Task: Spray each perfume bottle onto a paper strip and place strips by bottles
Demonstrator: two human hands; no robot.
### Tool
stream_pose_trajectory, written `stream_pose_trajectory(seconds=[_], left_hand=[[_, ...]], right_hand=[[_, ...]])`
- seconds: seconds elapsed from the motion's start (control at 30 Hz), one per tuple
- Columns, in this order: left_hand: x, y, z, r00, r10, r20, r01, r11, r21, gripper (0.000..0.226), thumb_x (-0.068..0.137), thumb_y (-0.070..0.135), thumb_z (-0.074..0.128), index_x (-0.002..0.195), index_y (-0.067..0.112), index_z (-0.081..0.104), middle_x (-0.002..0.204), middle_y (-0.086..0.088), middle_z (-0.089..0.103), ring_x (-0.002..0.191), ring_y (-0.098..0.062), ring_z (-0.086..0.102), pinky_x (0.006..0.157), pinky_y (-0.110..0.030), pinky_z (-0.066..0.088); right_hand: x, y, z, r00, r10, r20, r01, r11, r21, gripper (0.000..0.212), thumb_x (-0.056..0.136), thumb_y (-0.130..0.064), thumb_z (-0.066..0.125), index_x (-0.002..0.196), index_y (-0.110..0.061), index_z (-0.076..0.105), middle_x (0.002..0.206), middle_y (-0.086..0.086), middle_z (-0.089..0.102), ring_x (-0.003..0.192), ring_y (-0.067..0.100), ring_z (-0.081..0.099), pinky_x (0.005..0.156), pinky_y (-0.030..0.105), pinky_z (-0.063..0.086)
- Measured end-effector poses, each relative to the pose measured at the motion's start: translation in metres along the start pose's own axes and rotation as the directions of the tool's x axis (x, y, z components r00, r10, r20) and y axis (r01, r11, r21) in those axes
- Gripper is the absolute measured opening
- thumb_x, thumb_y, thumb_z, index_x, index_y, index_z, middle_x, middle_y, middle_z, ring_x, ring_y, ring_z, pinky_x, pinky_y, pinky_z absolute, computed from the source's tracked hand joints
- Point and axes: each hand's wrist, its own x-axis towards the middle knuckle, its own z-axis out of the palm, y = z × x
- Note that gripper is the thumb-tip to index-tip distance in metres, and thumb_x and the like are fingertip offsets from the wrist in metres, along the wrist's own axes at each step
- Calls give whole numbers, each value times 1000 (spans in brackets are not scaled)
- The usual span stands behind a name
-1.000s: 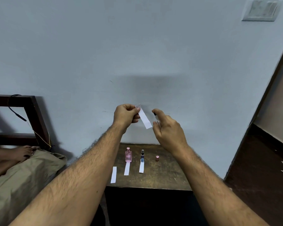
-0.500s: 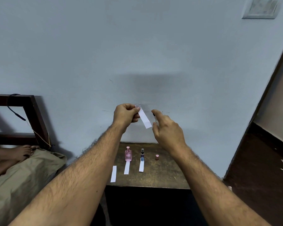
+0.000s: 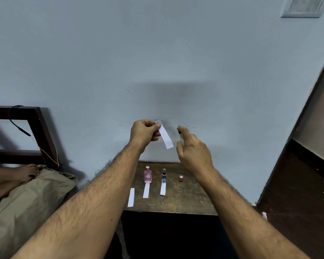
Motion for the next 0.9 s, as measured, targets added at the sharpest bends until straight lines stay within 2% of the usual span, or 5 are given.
stream_pose_trajectory(seconds=[0.23, 0.4, 0.5, 0.63, 0.9], left_hand=[[2, -16, -4, 997, -73, 6, 74, 996, -53, 9, 90, 9, 69, 96, 3, 66, 88, -13, 71, 67, -17, 69, 60, -28, 58], [-6, -39, -8, 960, -243, 140, 258, 961, -103, 5, 92, 6, 64, 89, 5, 61, 80, -12, 67, 55, -10, 68, 53, -23, 58], [-14, -69, -8, 900, -335, 279, 318, 942, 106, 4, 91, 8, 66, 91, 6, 62, 78, -9, 69, 56, -9, 68, 55, -25, 56], [-17, -115, -6, 914, -344, 216, 309, 934, 178, 4, 90, 11, 69, 89, 8, 66, 79, -8, 70, 60, -12, 70, 71, -38, 52], [-10, -163, 5, 901, -387, 195, 333, 907, 259, 8, 89, 14, 69, 82, 13, 67, 72, 15, 70, 65, -13, 70, 49, -20, 37]], right_hand=[[-1, 24, 14, 983, 166, -74, -144, 961, 234, 46, 93, -21, 49, 137, -27, 38, 100, -2, 58, 79, 20, 54, 66, 31, 42], [-10, 54, 38, 930, 366, 37, -344, 830, 438, 53, 90, -27, 38, 140, -41, 28, 80, -3, 59, 71, 25, 63, 70, 45, 56], [-19, 73, 58, 885, 454, 101, -451, 783, 428, 56, 92, -29, 46, 144, -35, 26, 81, -7, 61, 72, 22, 69, 76, 46, 56], [-35, 95, 85, 851, 500, 162, -523, 774, 356, 54, 84, -36, 65, 133, -26, 46, 103, -6, 67, 94, 19, 64, 85, 37, 52], [-41, 133, 133, 761, 614, 212, -645, 680, 349, 37, 78, -24, 78, 109, -18, 61, 94, -5, 65, 90, 17, 62, 79, 28, 47]])
